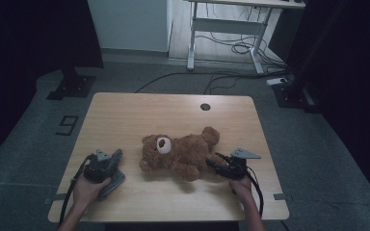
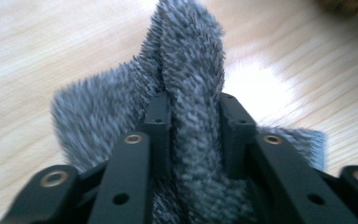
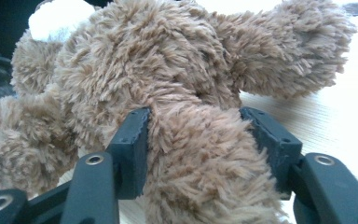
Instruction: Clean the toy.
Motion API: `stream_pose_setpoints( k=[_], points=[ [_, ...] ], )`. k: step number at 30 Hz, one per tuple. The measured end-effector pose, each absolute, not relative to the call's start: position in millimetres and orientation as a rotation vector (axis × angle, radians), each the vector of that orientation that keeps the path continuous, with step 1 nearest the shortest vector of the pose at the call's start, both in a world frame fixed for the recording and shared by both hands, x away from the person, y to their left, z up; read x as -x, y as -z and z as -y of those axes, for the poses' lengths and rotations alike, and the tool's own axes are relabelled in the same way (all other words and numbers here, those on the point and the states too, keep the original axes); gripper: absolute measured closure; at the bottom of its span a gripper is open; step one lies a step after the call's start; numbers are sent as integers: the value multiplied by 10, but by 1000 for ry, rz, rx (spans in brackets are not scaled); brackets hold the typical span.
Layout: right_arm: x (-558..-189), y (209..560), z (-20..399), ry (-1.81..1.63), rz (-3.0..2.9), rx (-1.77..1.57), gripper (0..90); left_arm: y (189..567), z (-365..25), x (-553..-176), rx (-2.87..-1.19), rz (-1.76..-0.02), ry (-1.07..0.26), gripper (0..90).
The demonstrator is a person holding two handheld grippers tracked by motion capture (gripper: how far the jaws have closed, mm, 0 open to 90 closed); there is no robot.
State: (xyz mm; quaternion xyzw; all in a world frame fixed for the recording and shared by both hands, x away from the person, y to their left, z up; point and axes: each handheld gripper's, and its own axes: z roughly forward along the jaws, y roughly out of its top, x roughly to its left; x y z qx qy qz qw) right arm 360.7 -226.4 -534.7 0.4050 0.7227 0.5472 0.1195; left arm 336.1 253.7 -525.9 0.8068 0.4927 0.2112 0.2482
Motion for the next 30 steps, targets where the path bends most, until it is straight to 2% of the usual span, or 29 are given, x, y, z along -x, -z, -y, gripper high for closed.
stream_pose_setpoints(
  k=[2, 6, 9, 12, 17, 20, 30],
  points=[
    [-3602, 5343, 2269, -1593, -2116, -1184, 419, 5251, -2508, -3387, -2194, -1340, -581, 616],
    [-3589, 5327, 2281, -1594, -2097, -1183, 376, 5123, -2442, -3420, -2198, -1291, -592, 371],
    [-3562, 5290, 2283, -1594, -2081, -1154, 351, 4973, -2382, -3386, -2134, -1238, -660, 286],
    [-3529, 5259, 2288, -1589, -2068, -1143, 329, 4833, -2317, -3351, -2068, -1194, -687, 255],
    [-3458, 5188, 2334, -1618, -2036, -1125, 314, 4609, -2184, -3263, -2024, -1126, -724, 251],
    [-3406, 5134, 2379, -1637, -2020, -1106, 305, 4540, -2096, -3206, -2000, -1093, -691, 254],
    [-3229, 5078, 2516, -1667, -2013, -1062, 280, 4754, -1832, -3089, -2022, -1052, -546, 255]
  ],
)
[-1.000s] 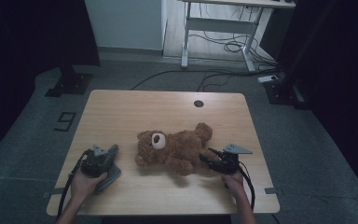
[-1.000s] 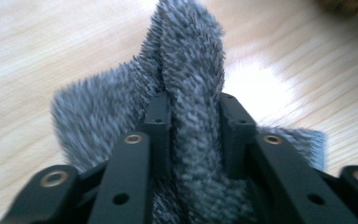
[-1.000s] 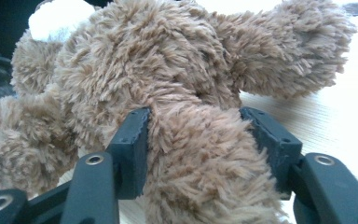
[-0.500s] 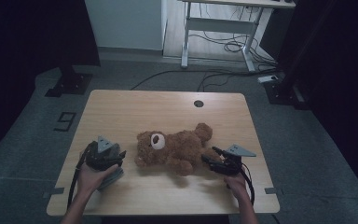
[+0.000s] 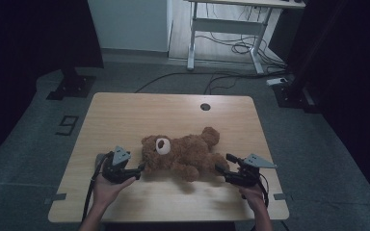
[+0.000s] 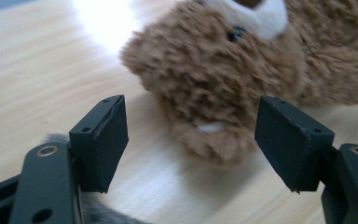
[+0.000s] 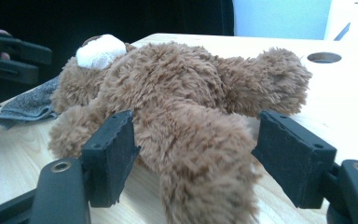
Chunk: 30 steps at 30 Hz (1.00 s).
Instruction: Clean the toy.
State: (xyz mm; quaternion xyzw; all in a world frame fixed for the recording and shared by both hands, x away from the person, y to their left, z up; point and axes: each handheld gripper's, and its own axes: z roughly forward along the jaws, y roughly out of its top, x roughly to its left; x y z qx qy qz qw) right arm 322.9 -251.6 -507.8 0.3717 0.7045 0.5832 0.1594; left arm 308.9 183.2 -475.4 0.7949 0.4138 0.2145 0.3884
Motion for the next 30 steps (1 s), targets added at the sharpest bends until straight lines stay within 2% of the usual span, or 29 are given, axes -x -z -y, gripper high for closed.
stream_pose_setpoints(
  k=[9, 15, 30],
  points=[
    [-2977, 5232, 2714, -1638, -2022, -1077, 270, 4984, -1761, -2958, -2022, -1011, -431, 255],
    [-2808, 5360, 2785, -1526, -2073, -1097, 258, 5053, -1759, -2856, -2039, -998, -415, 255],
    [-2850, 5474, 2672, -1393, -2152, -1104, 250, 5239, -1656, -2822, -2070, -1015, -348, 257]
  ],
)
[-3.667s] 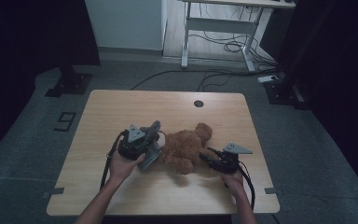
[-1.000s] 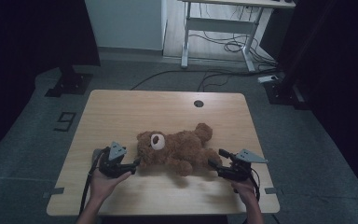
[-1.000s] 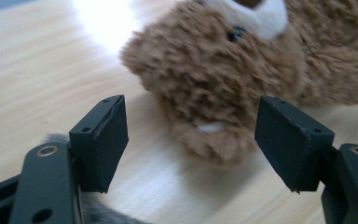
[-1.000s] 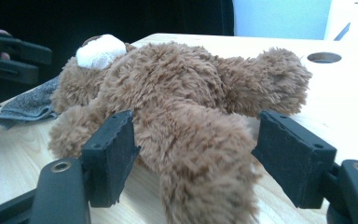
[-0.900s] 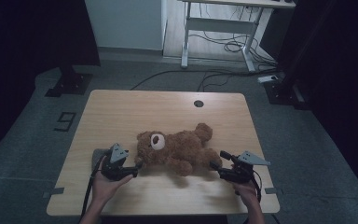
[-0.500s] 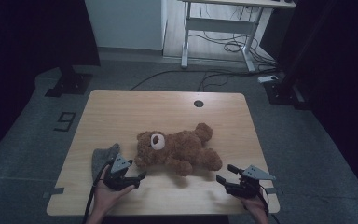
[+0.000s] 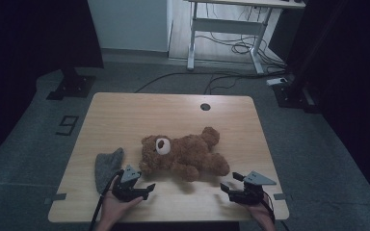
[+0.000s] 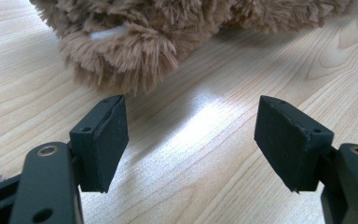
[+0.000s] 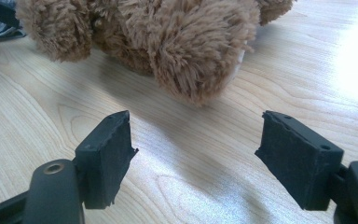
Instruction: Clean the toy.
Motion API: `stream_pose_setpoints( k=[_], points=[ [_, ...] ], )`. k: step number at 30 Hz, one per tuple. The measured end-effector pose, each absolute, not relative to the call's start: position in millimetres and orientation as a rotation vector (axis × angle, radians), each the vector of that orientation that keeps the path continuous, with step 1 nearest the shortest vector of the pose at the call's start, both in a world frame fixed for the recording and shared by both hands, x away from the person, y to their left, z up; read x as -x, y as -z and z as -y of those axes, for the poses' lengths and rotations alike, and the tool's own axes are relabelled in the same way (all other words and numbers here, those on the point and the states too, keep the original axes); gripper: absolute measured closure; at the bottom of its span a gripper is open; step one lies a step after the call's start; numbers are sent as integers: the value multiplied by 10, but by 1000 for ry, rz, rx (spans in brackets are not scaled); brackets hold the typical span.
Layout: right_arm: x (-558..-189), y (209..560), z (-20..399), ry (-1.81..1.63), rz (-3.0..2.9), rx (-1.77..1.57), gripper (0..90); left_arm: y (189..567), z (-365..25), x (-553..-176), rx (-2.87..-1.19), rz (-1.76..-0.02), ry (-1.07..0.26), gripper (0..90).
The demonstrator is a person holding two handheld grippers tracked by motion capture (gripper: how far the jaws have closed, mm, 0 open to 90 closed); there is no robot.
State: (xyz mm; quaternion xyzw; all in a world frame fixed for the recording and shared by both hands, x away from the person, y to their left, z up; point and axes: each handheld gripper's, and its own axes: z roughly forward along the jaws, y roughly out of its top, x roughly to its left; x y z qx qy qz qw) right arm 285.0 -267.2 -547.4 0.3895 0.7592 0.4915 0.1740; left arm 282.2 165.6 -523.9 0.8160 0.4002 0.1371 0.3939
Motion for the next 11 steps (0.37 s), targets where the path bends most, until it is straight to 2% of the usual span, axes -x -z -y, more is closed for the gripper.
stream_pose_setpoints(
  k=[11],
  points=[
    [-2848, 5457, 2701, -1411, -2130, -1110, 245, 5257, -1664, -2825, -2067, -1027, -334, 256]
  ],
)
